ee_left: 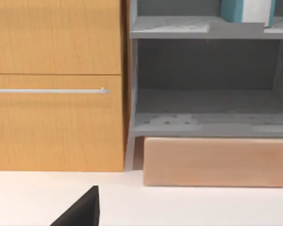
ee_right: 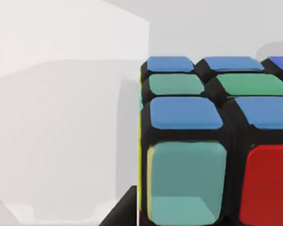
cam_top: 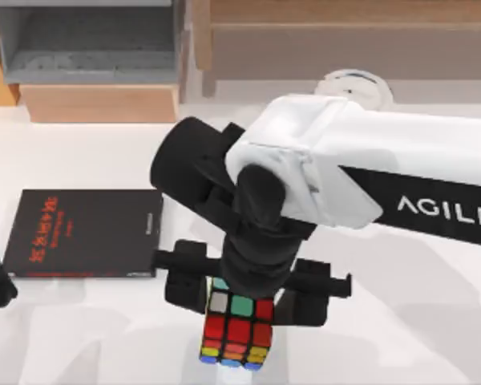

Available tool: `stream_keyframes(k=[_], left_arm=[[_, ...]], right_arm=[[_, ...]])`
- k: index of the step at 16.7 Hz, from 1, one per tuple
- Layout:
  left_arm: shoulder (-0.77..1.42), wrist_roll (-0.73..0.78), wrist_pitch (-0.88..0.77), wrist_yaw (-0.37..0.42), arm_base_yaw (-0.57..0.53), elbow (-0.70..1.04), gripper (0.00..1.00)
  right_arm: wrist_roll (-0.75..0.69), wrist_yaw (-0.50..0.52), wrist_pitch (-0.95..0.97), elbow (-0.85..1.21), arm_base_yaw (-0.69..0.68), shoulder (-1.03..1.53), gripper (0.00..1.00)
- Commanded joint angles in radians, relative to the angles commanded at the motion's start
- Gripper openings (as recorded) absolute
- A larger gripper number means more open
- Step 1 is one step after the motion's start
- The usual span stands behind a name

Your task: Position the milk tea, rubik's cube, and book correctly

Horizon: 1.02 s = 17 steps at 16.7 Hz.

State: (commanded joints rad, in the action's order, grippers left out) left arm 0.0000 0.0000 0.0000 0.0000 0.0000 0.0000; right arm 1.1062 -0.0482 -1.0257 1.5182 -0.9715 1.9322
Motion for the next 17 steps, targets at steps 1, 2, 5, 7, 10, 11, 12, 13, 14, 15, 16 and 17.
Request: stream_keyframes(k=[1, 2, 5, 7, 10, 11, 12, 13, 14, 15, 16, 17], left_arm=[[0.000, 0.000, 0.000, 0.000, 0.000, 0.000, 1.00], [0.000, 0.000, 0.000, 0.000, 0.000, 0.000, 1.00], [0.000, 0.000, 0.000, 0.000, 0.000, 0.000, 1.00], [0.000, 0.000, 0.000, 0.000, 0.000, 0.000, 1.00], [0.000, 0.000, 0.000, 0.000, 0.000, 0.000, 1.00], [0.000, 0.000, 0.000, 0.000, 0.000, 0.000, 1.00], [0.000, 0.000, 0.000, 0.000, 0.000, 0.000, 1.00], [0.000, 0.000, 0.000, 0.000, 0.000, 0.000, 1.00], [0.000, 0.000, 0.000, 0.000, 0.000, 0.000, 1.00], [0.000, 0.000, 0.000, 0.000, 0.000, 0.000, 1.00], [0.000, 0.000, 0.000, 0.000, 0.000, 0.000, 1.00], [0.000, 0.000, 0.000, 0.000, 0.000, 0.000, 1.00]], right_arm=[[-0.038, -0.028, 0.038, 0.014, 0.042, -0.028, 0.00], [-0.082, -0.059, 0.084, 0.031, 0.094, -0.060, 0.00], [-0.249, -0.161, 0.253, 0.078, 0.300, -0.167, 0.00], [-0.379, -0.223, 0.382, 0.097, 0.468, -0.232, 0.00], [-0.591, -0.291, 0.588, 0.096, 0.739, -0.319, 0.00], [-0.662, -0.306, 0.657, 0.086, 0.829, -0.343, 0.00], [-0.730, -0.316, 0.725, 0.073, 0.916, -0.364, 0.00], [-0.796, -0.323, 0.791, 0.056, 0.999, -0.380, 0.00], [-0.857, -0.325, 0.855, 0.036, 1.076, -0.390, 0.00], [-0.913, -0.325, 0.916, 0.015, 1.145, -0.394, 0.00], [-0.963, -0.322, 0.973, -0.006, 1.204, -0.395, 0.00], [-1.004, -0.317, 1.022, -0.026, 1.252, -0.394, 0.00]])
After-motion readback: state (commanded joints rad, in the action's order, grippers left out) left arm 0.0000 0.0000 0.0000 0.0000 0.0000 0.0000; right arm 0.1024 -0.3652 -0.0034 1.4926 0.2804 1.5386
